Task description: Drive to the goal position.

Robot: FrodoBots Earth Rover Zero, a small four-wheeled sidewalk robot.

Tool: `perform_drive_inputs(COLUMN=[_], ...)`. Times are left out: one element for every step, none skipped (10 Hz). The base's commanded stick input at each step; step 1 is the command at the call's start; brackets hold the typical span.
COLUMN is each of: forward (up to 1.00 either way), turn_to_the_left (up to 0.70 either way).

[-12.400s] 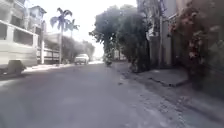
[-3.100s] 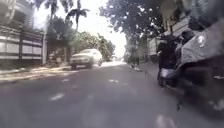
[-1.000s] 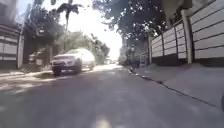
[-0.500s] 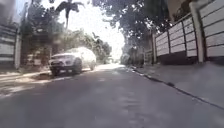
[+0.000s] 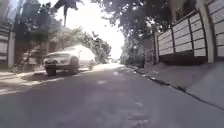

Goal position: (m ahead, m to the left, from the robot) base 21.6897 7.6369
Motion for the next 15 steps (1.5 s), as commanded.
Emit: perform_drive_inputs(forward=[1.0,1.0,1.0,1.0,1.0,1.0,1.0,1.0,1.0,1.0,1.0,1.0,1.0,1.0,1.0], turn_to_the_left=[0.0,0.0,0.0,-0.1,-0.31,-0.39,-0.4,-0.4,-0.4,-0.4,-0.36,-0.26,-0.13,-0.13,-0.11])
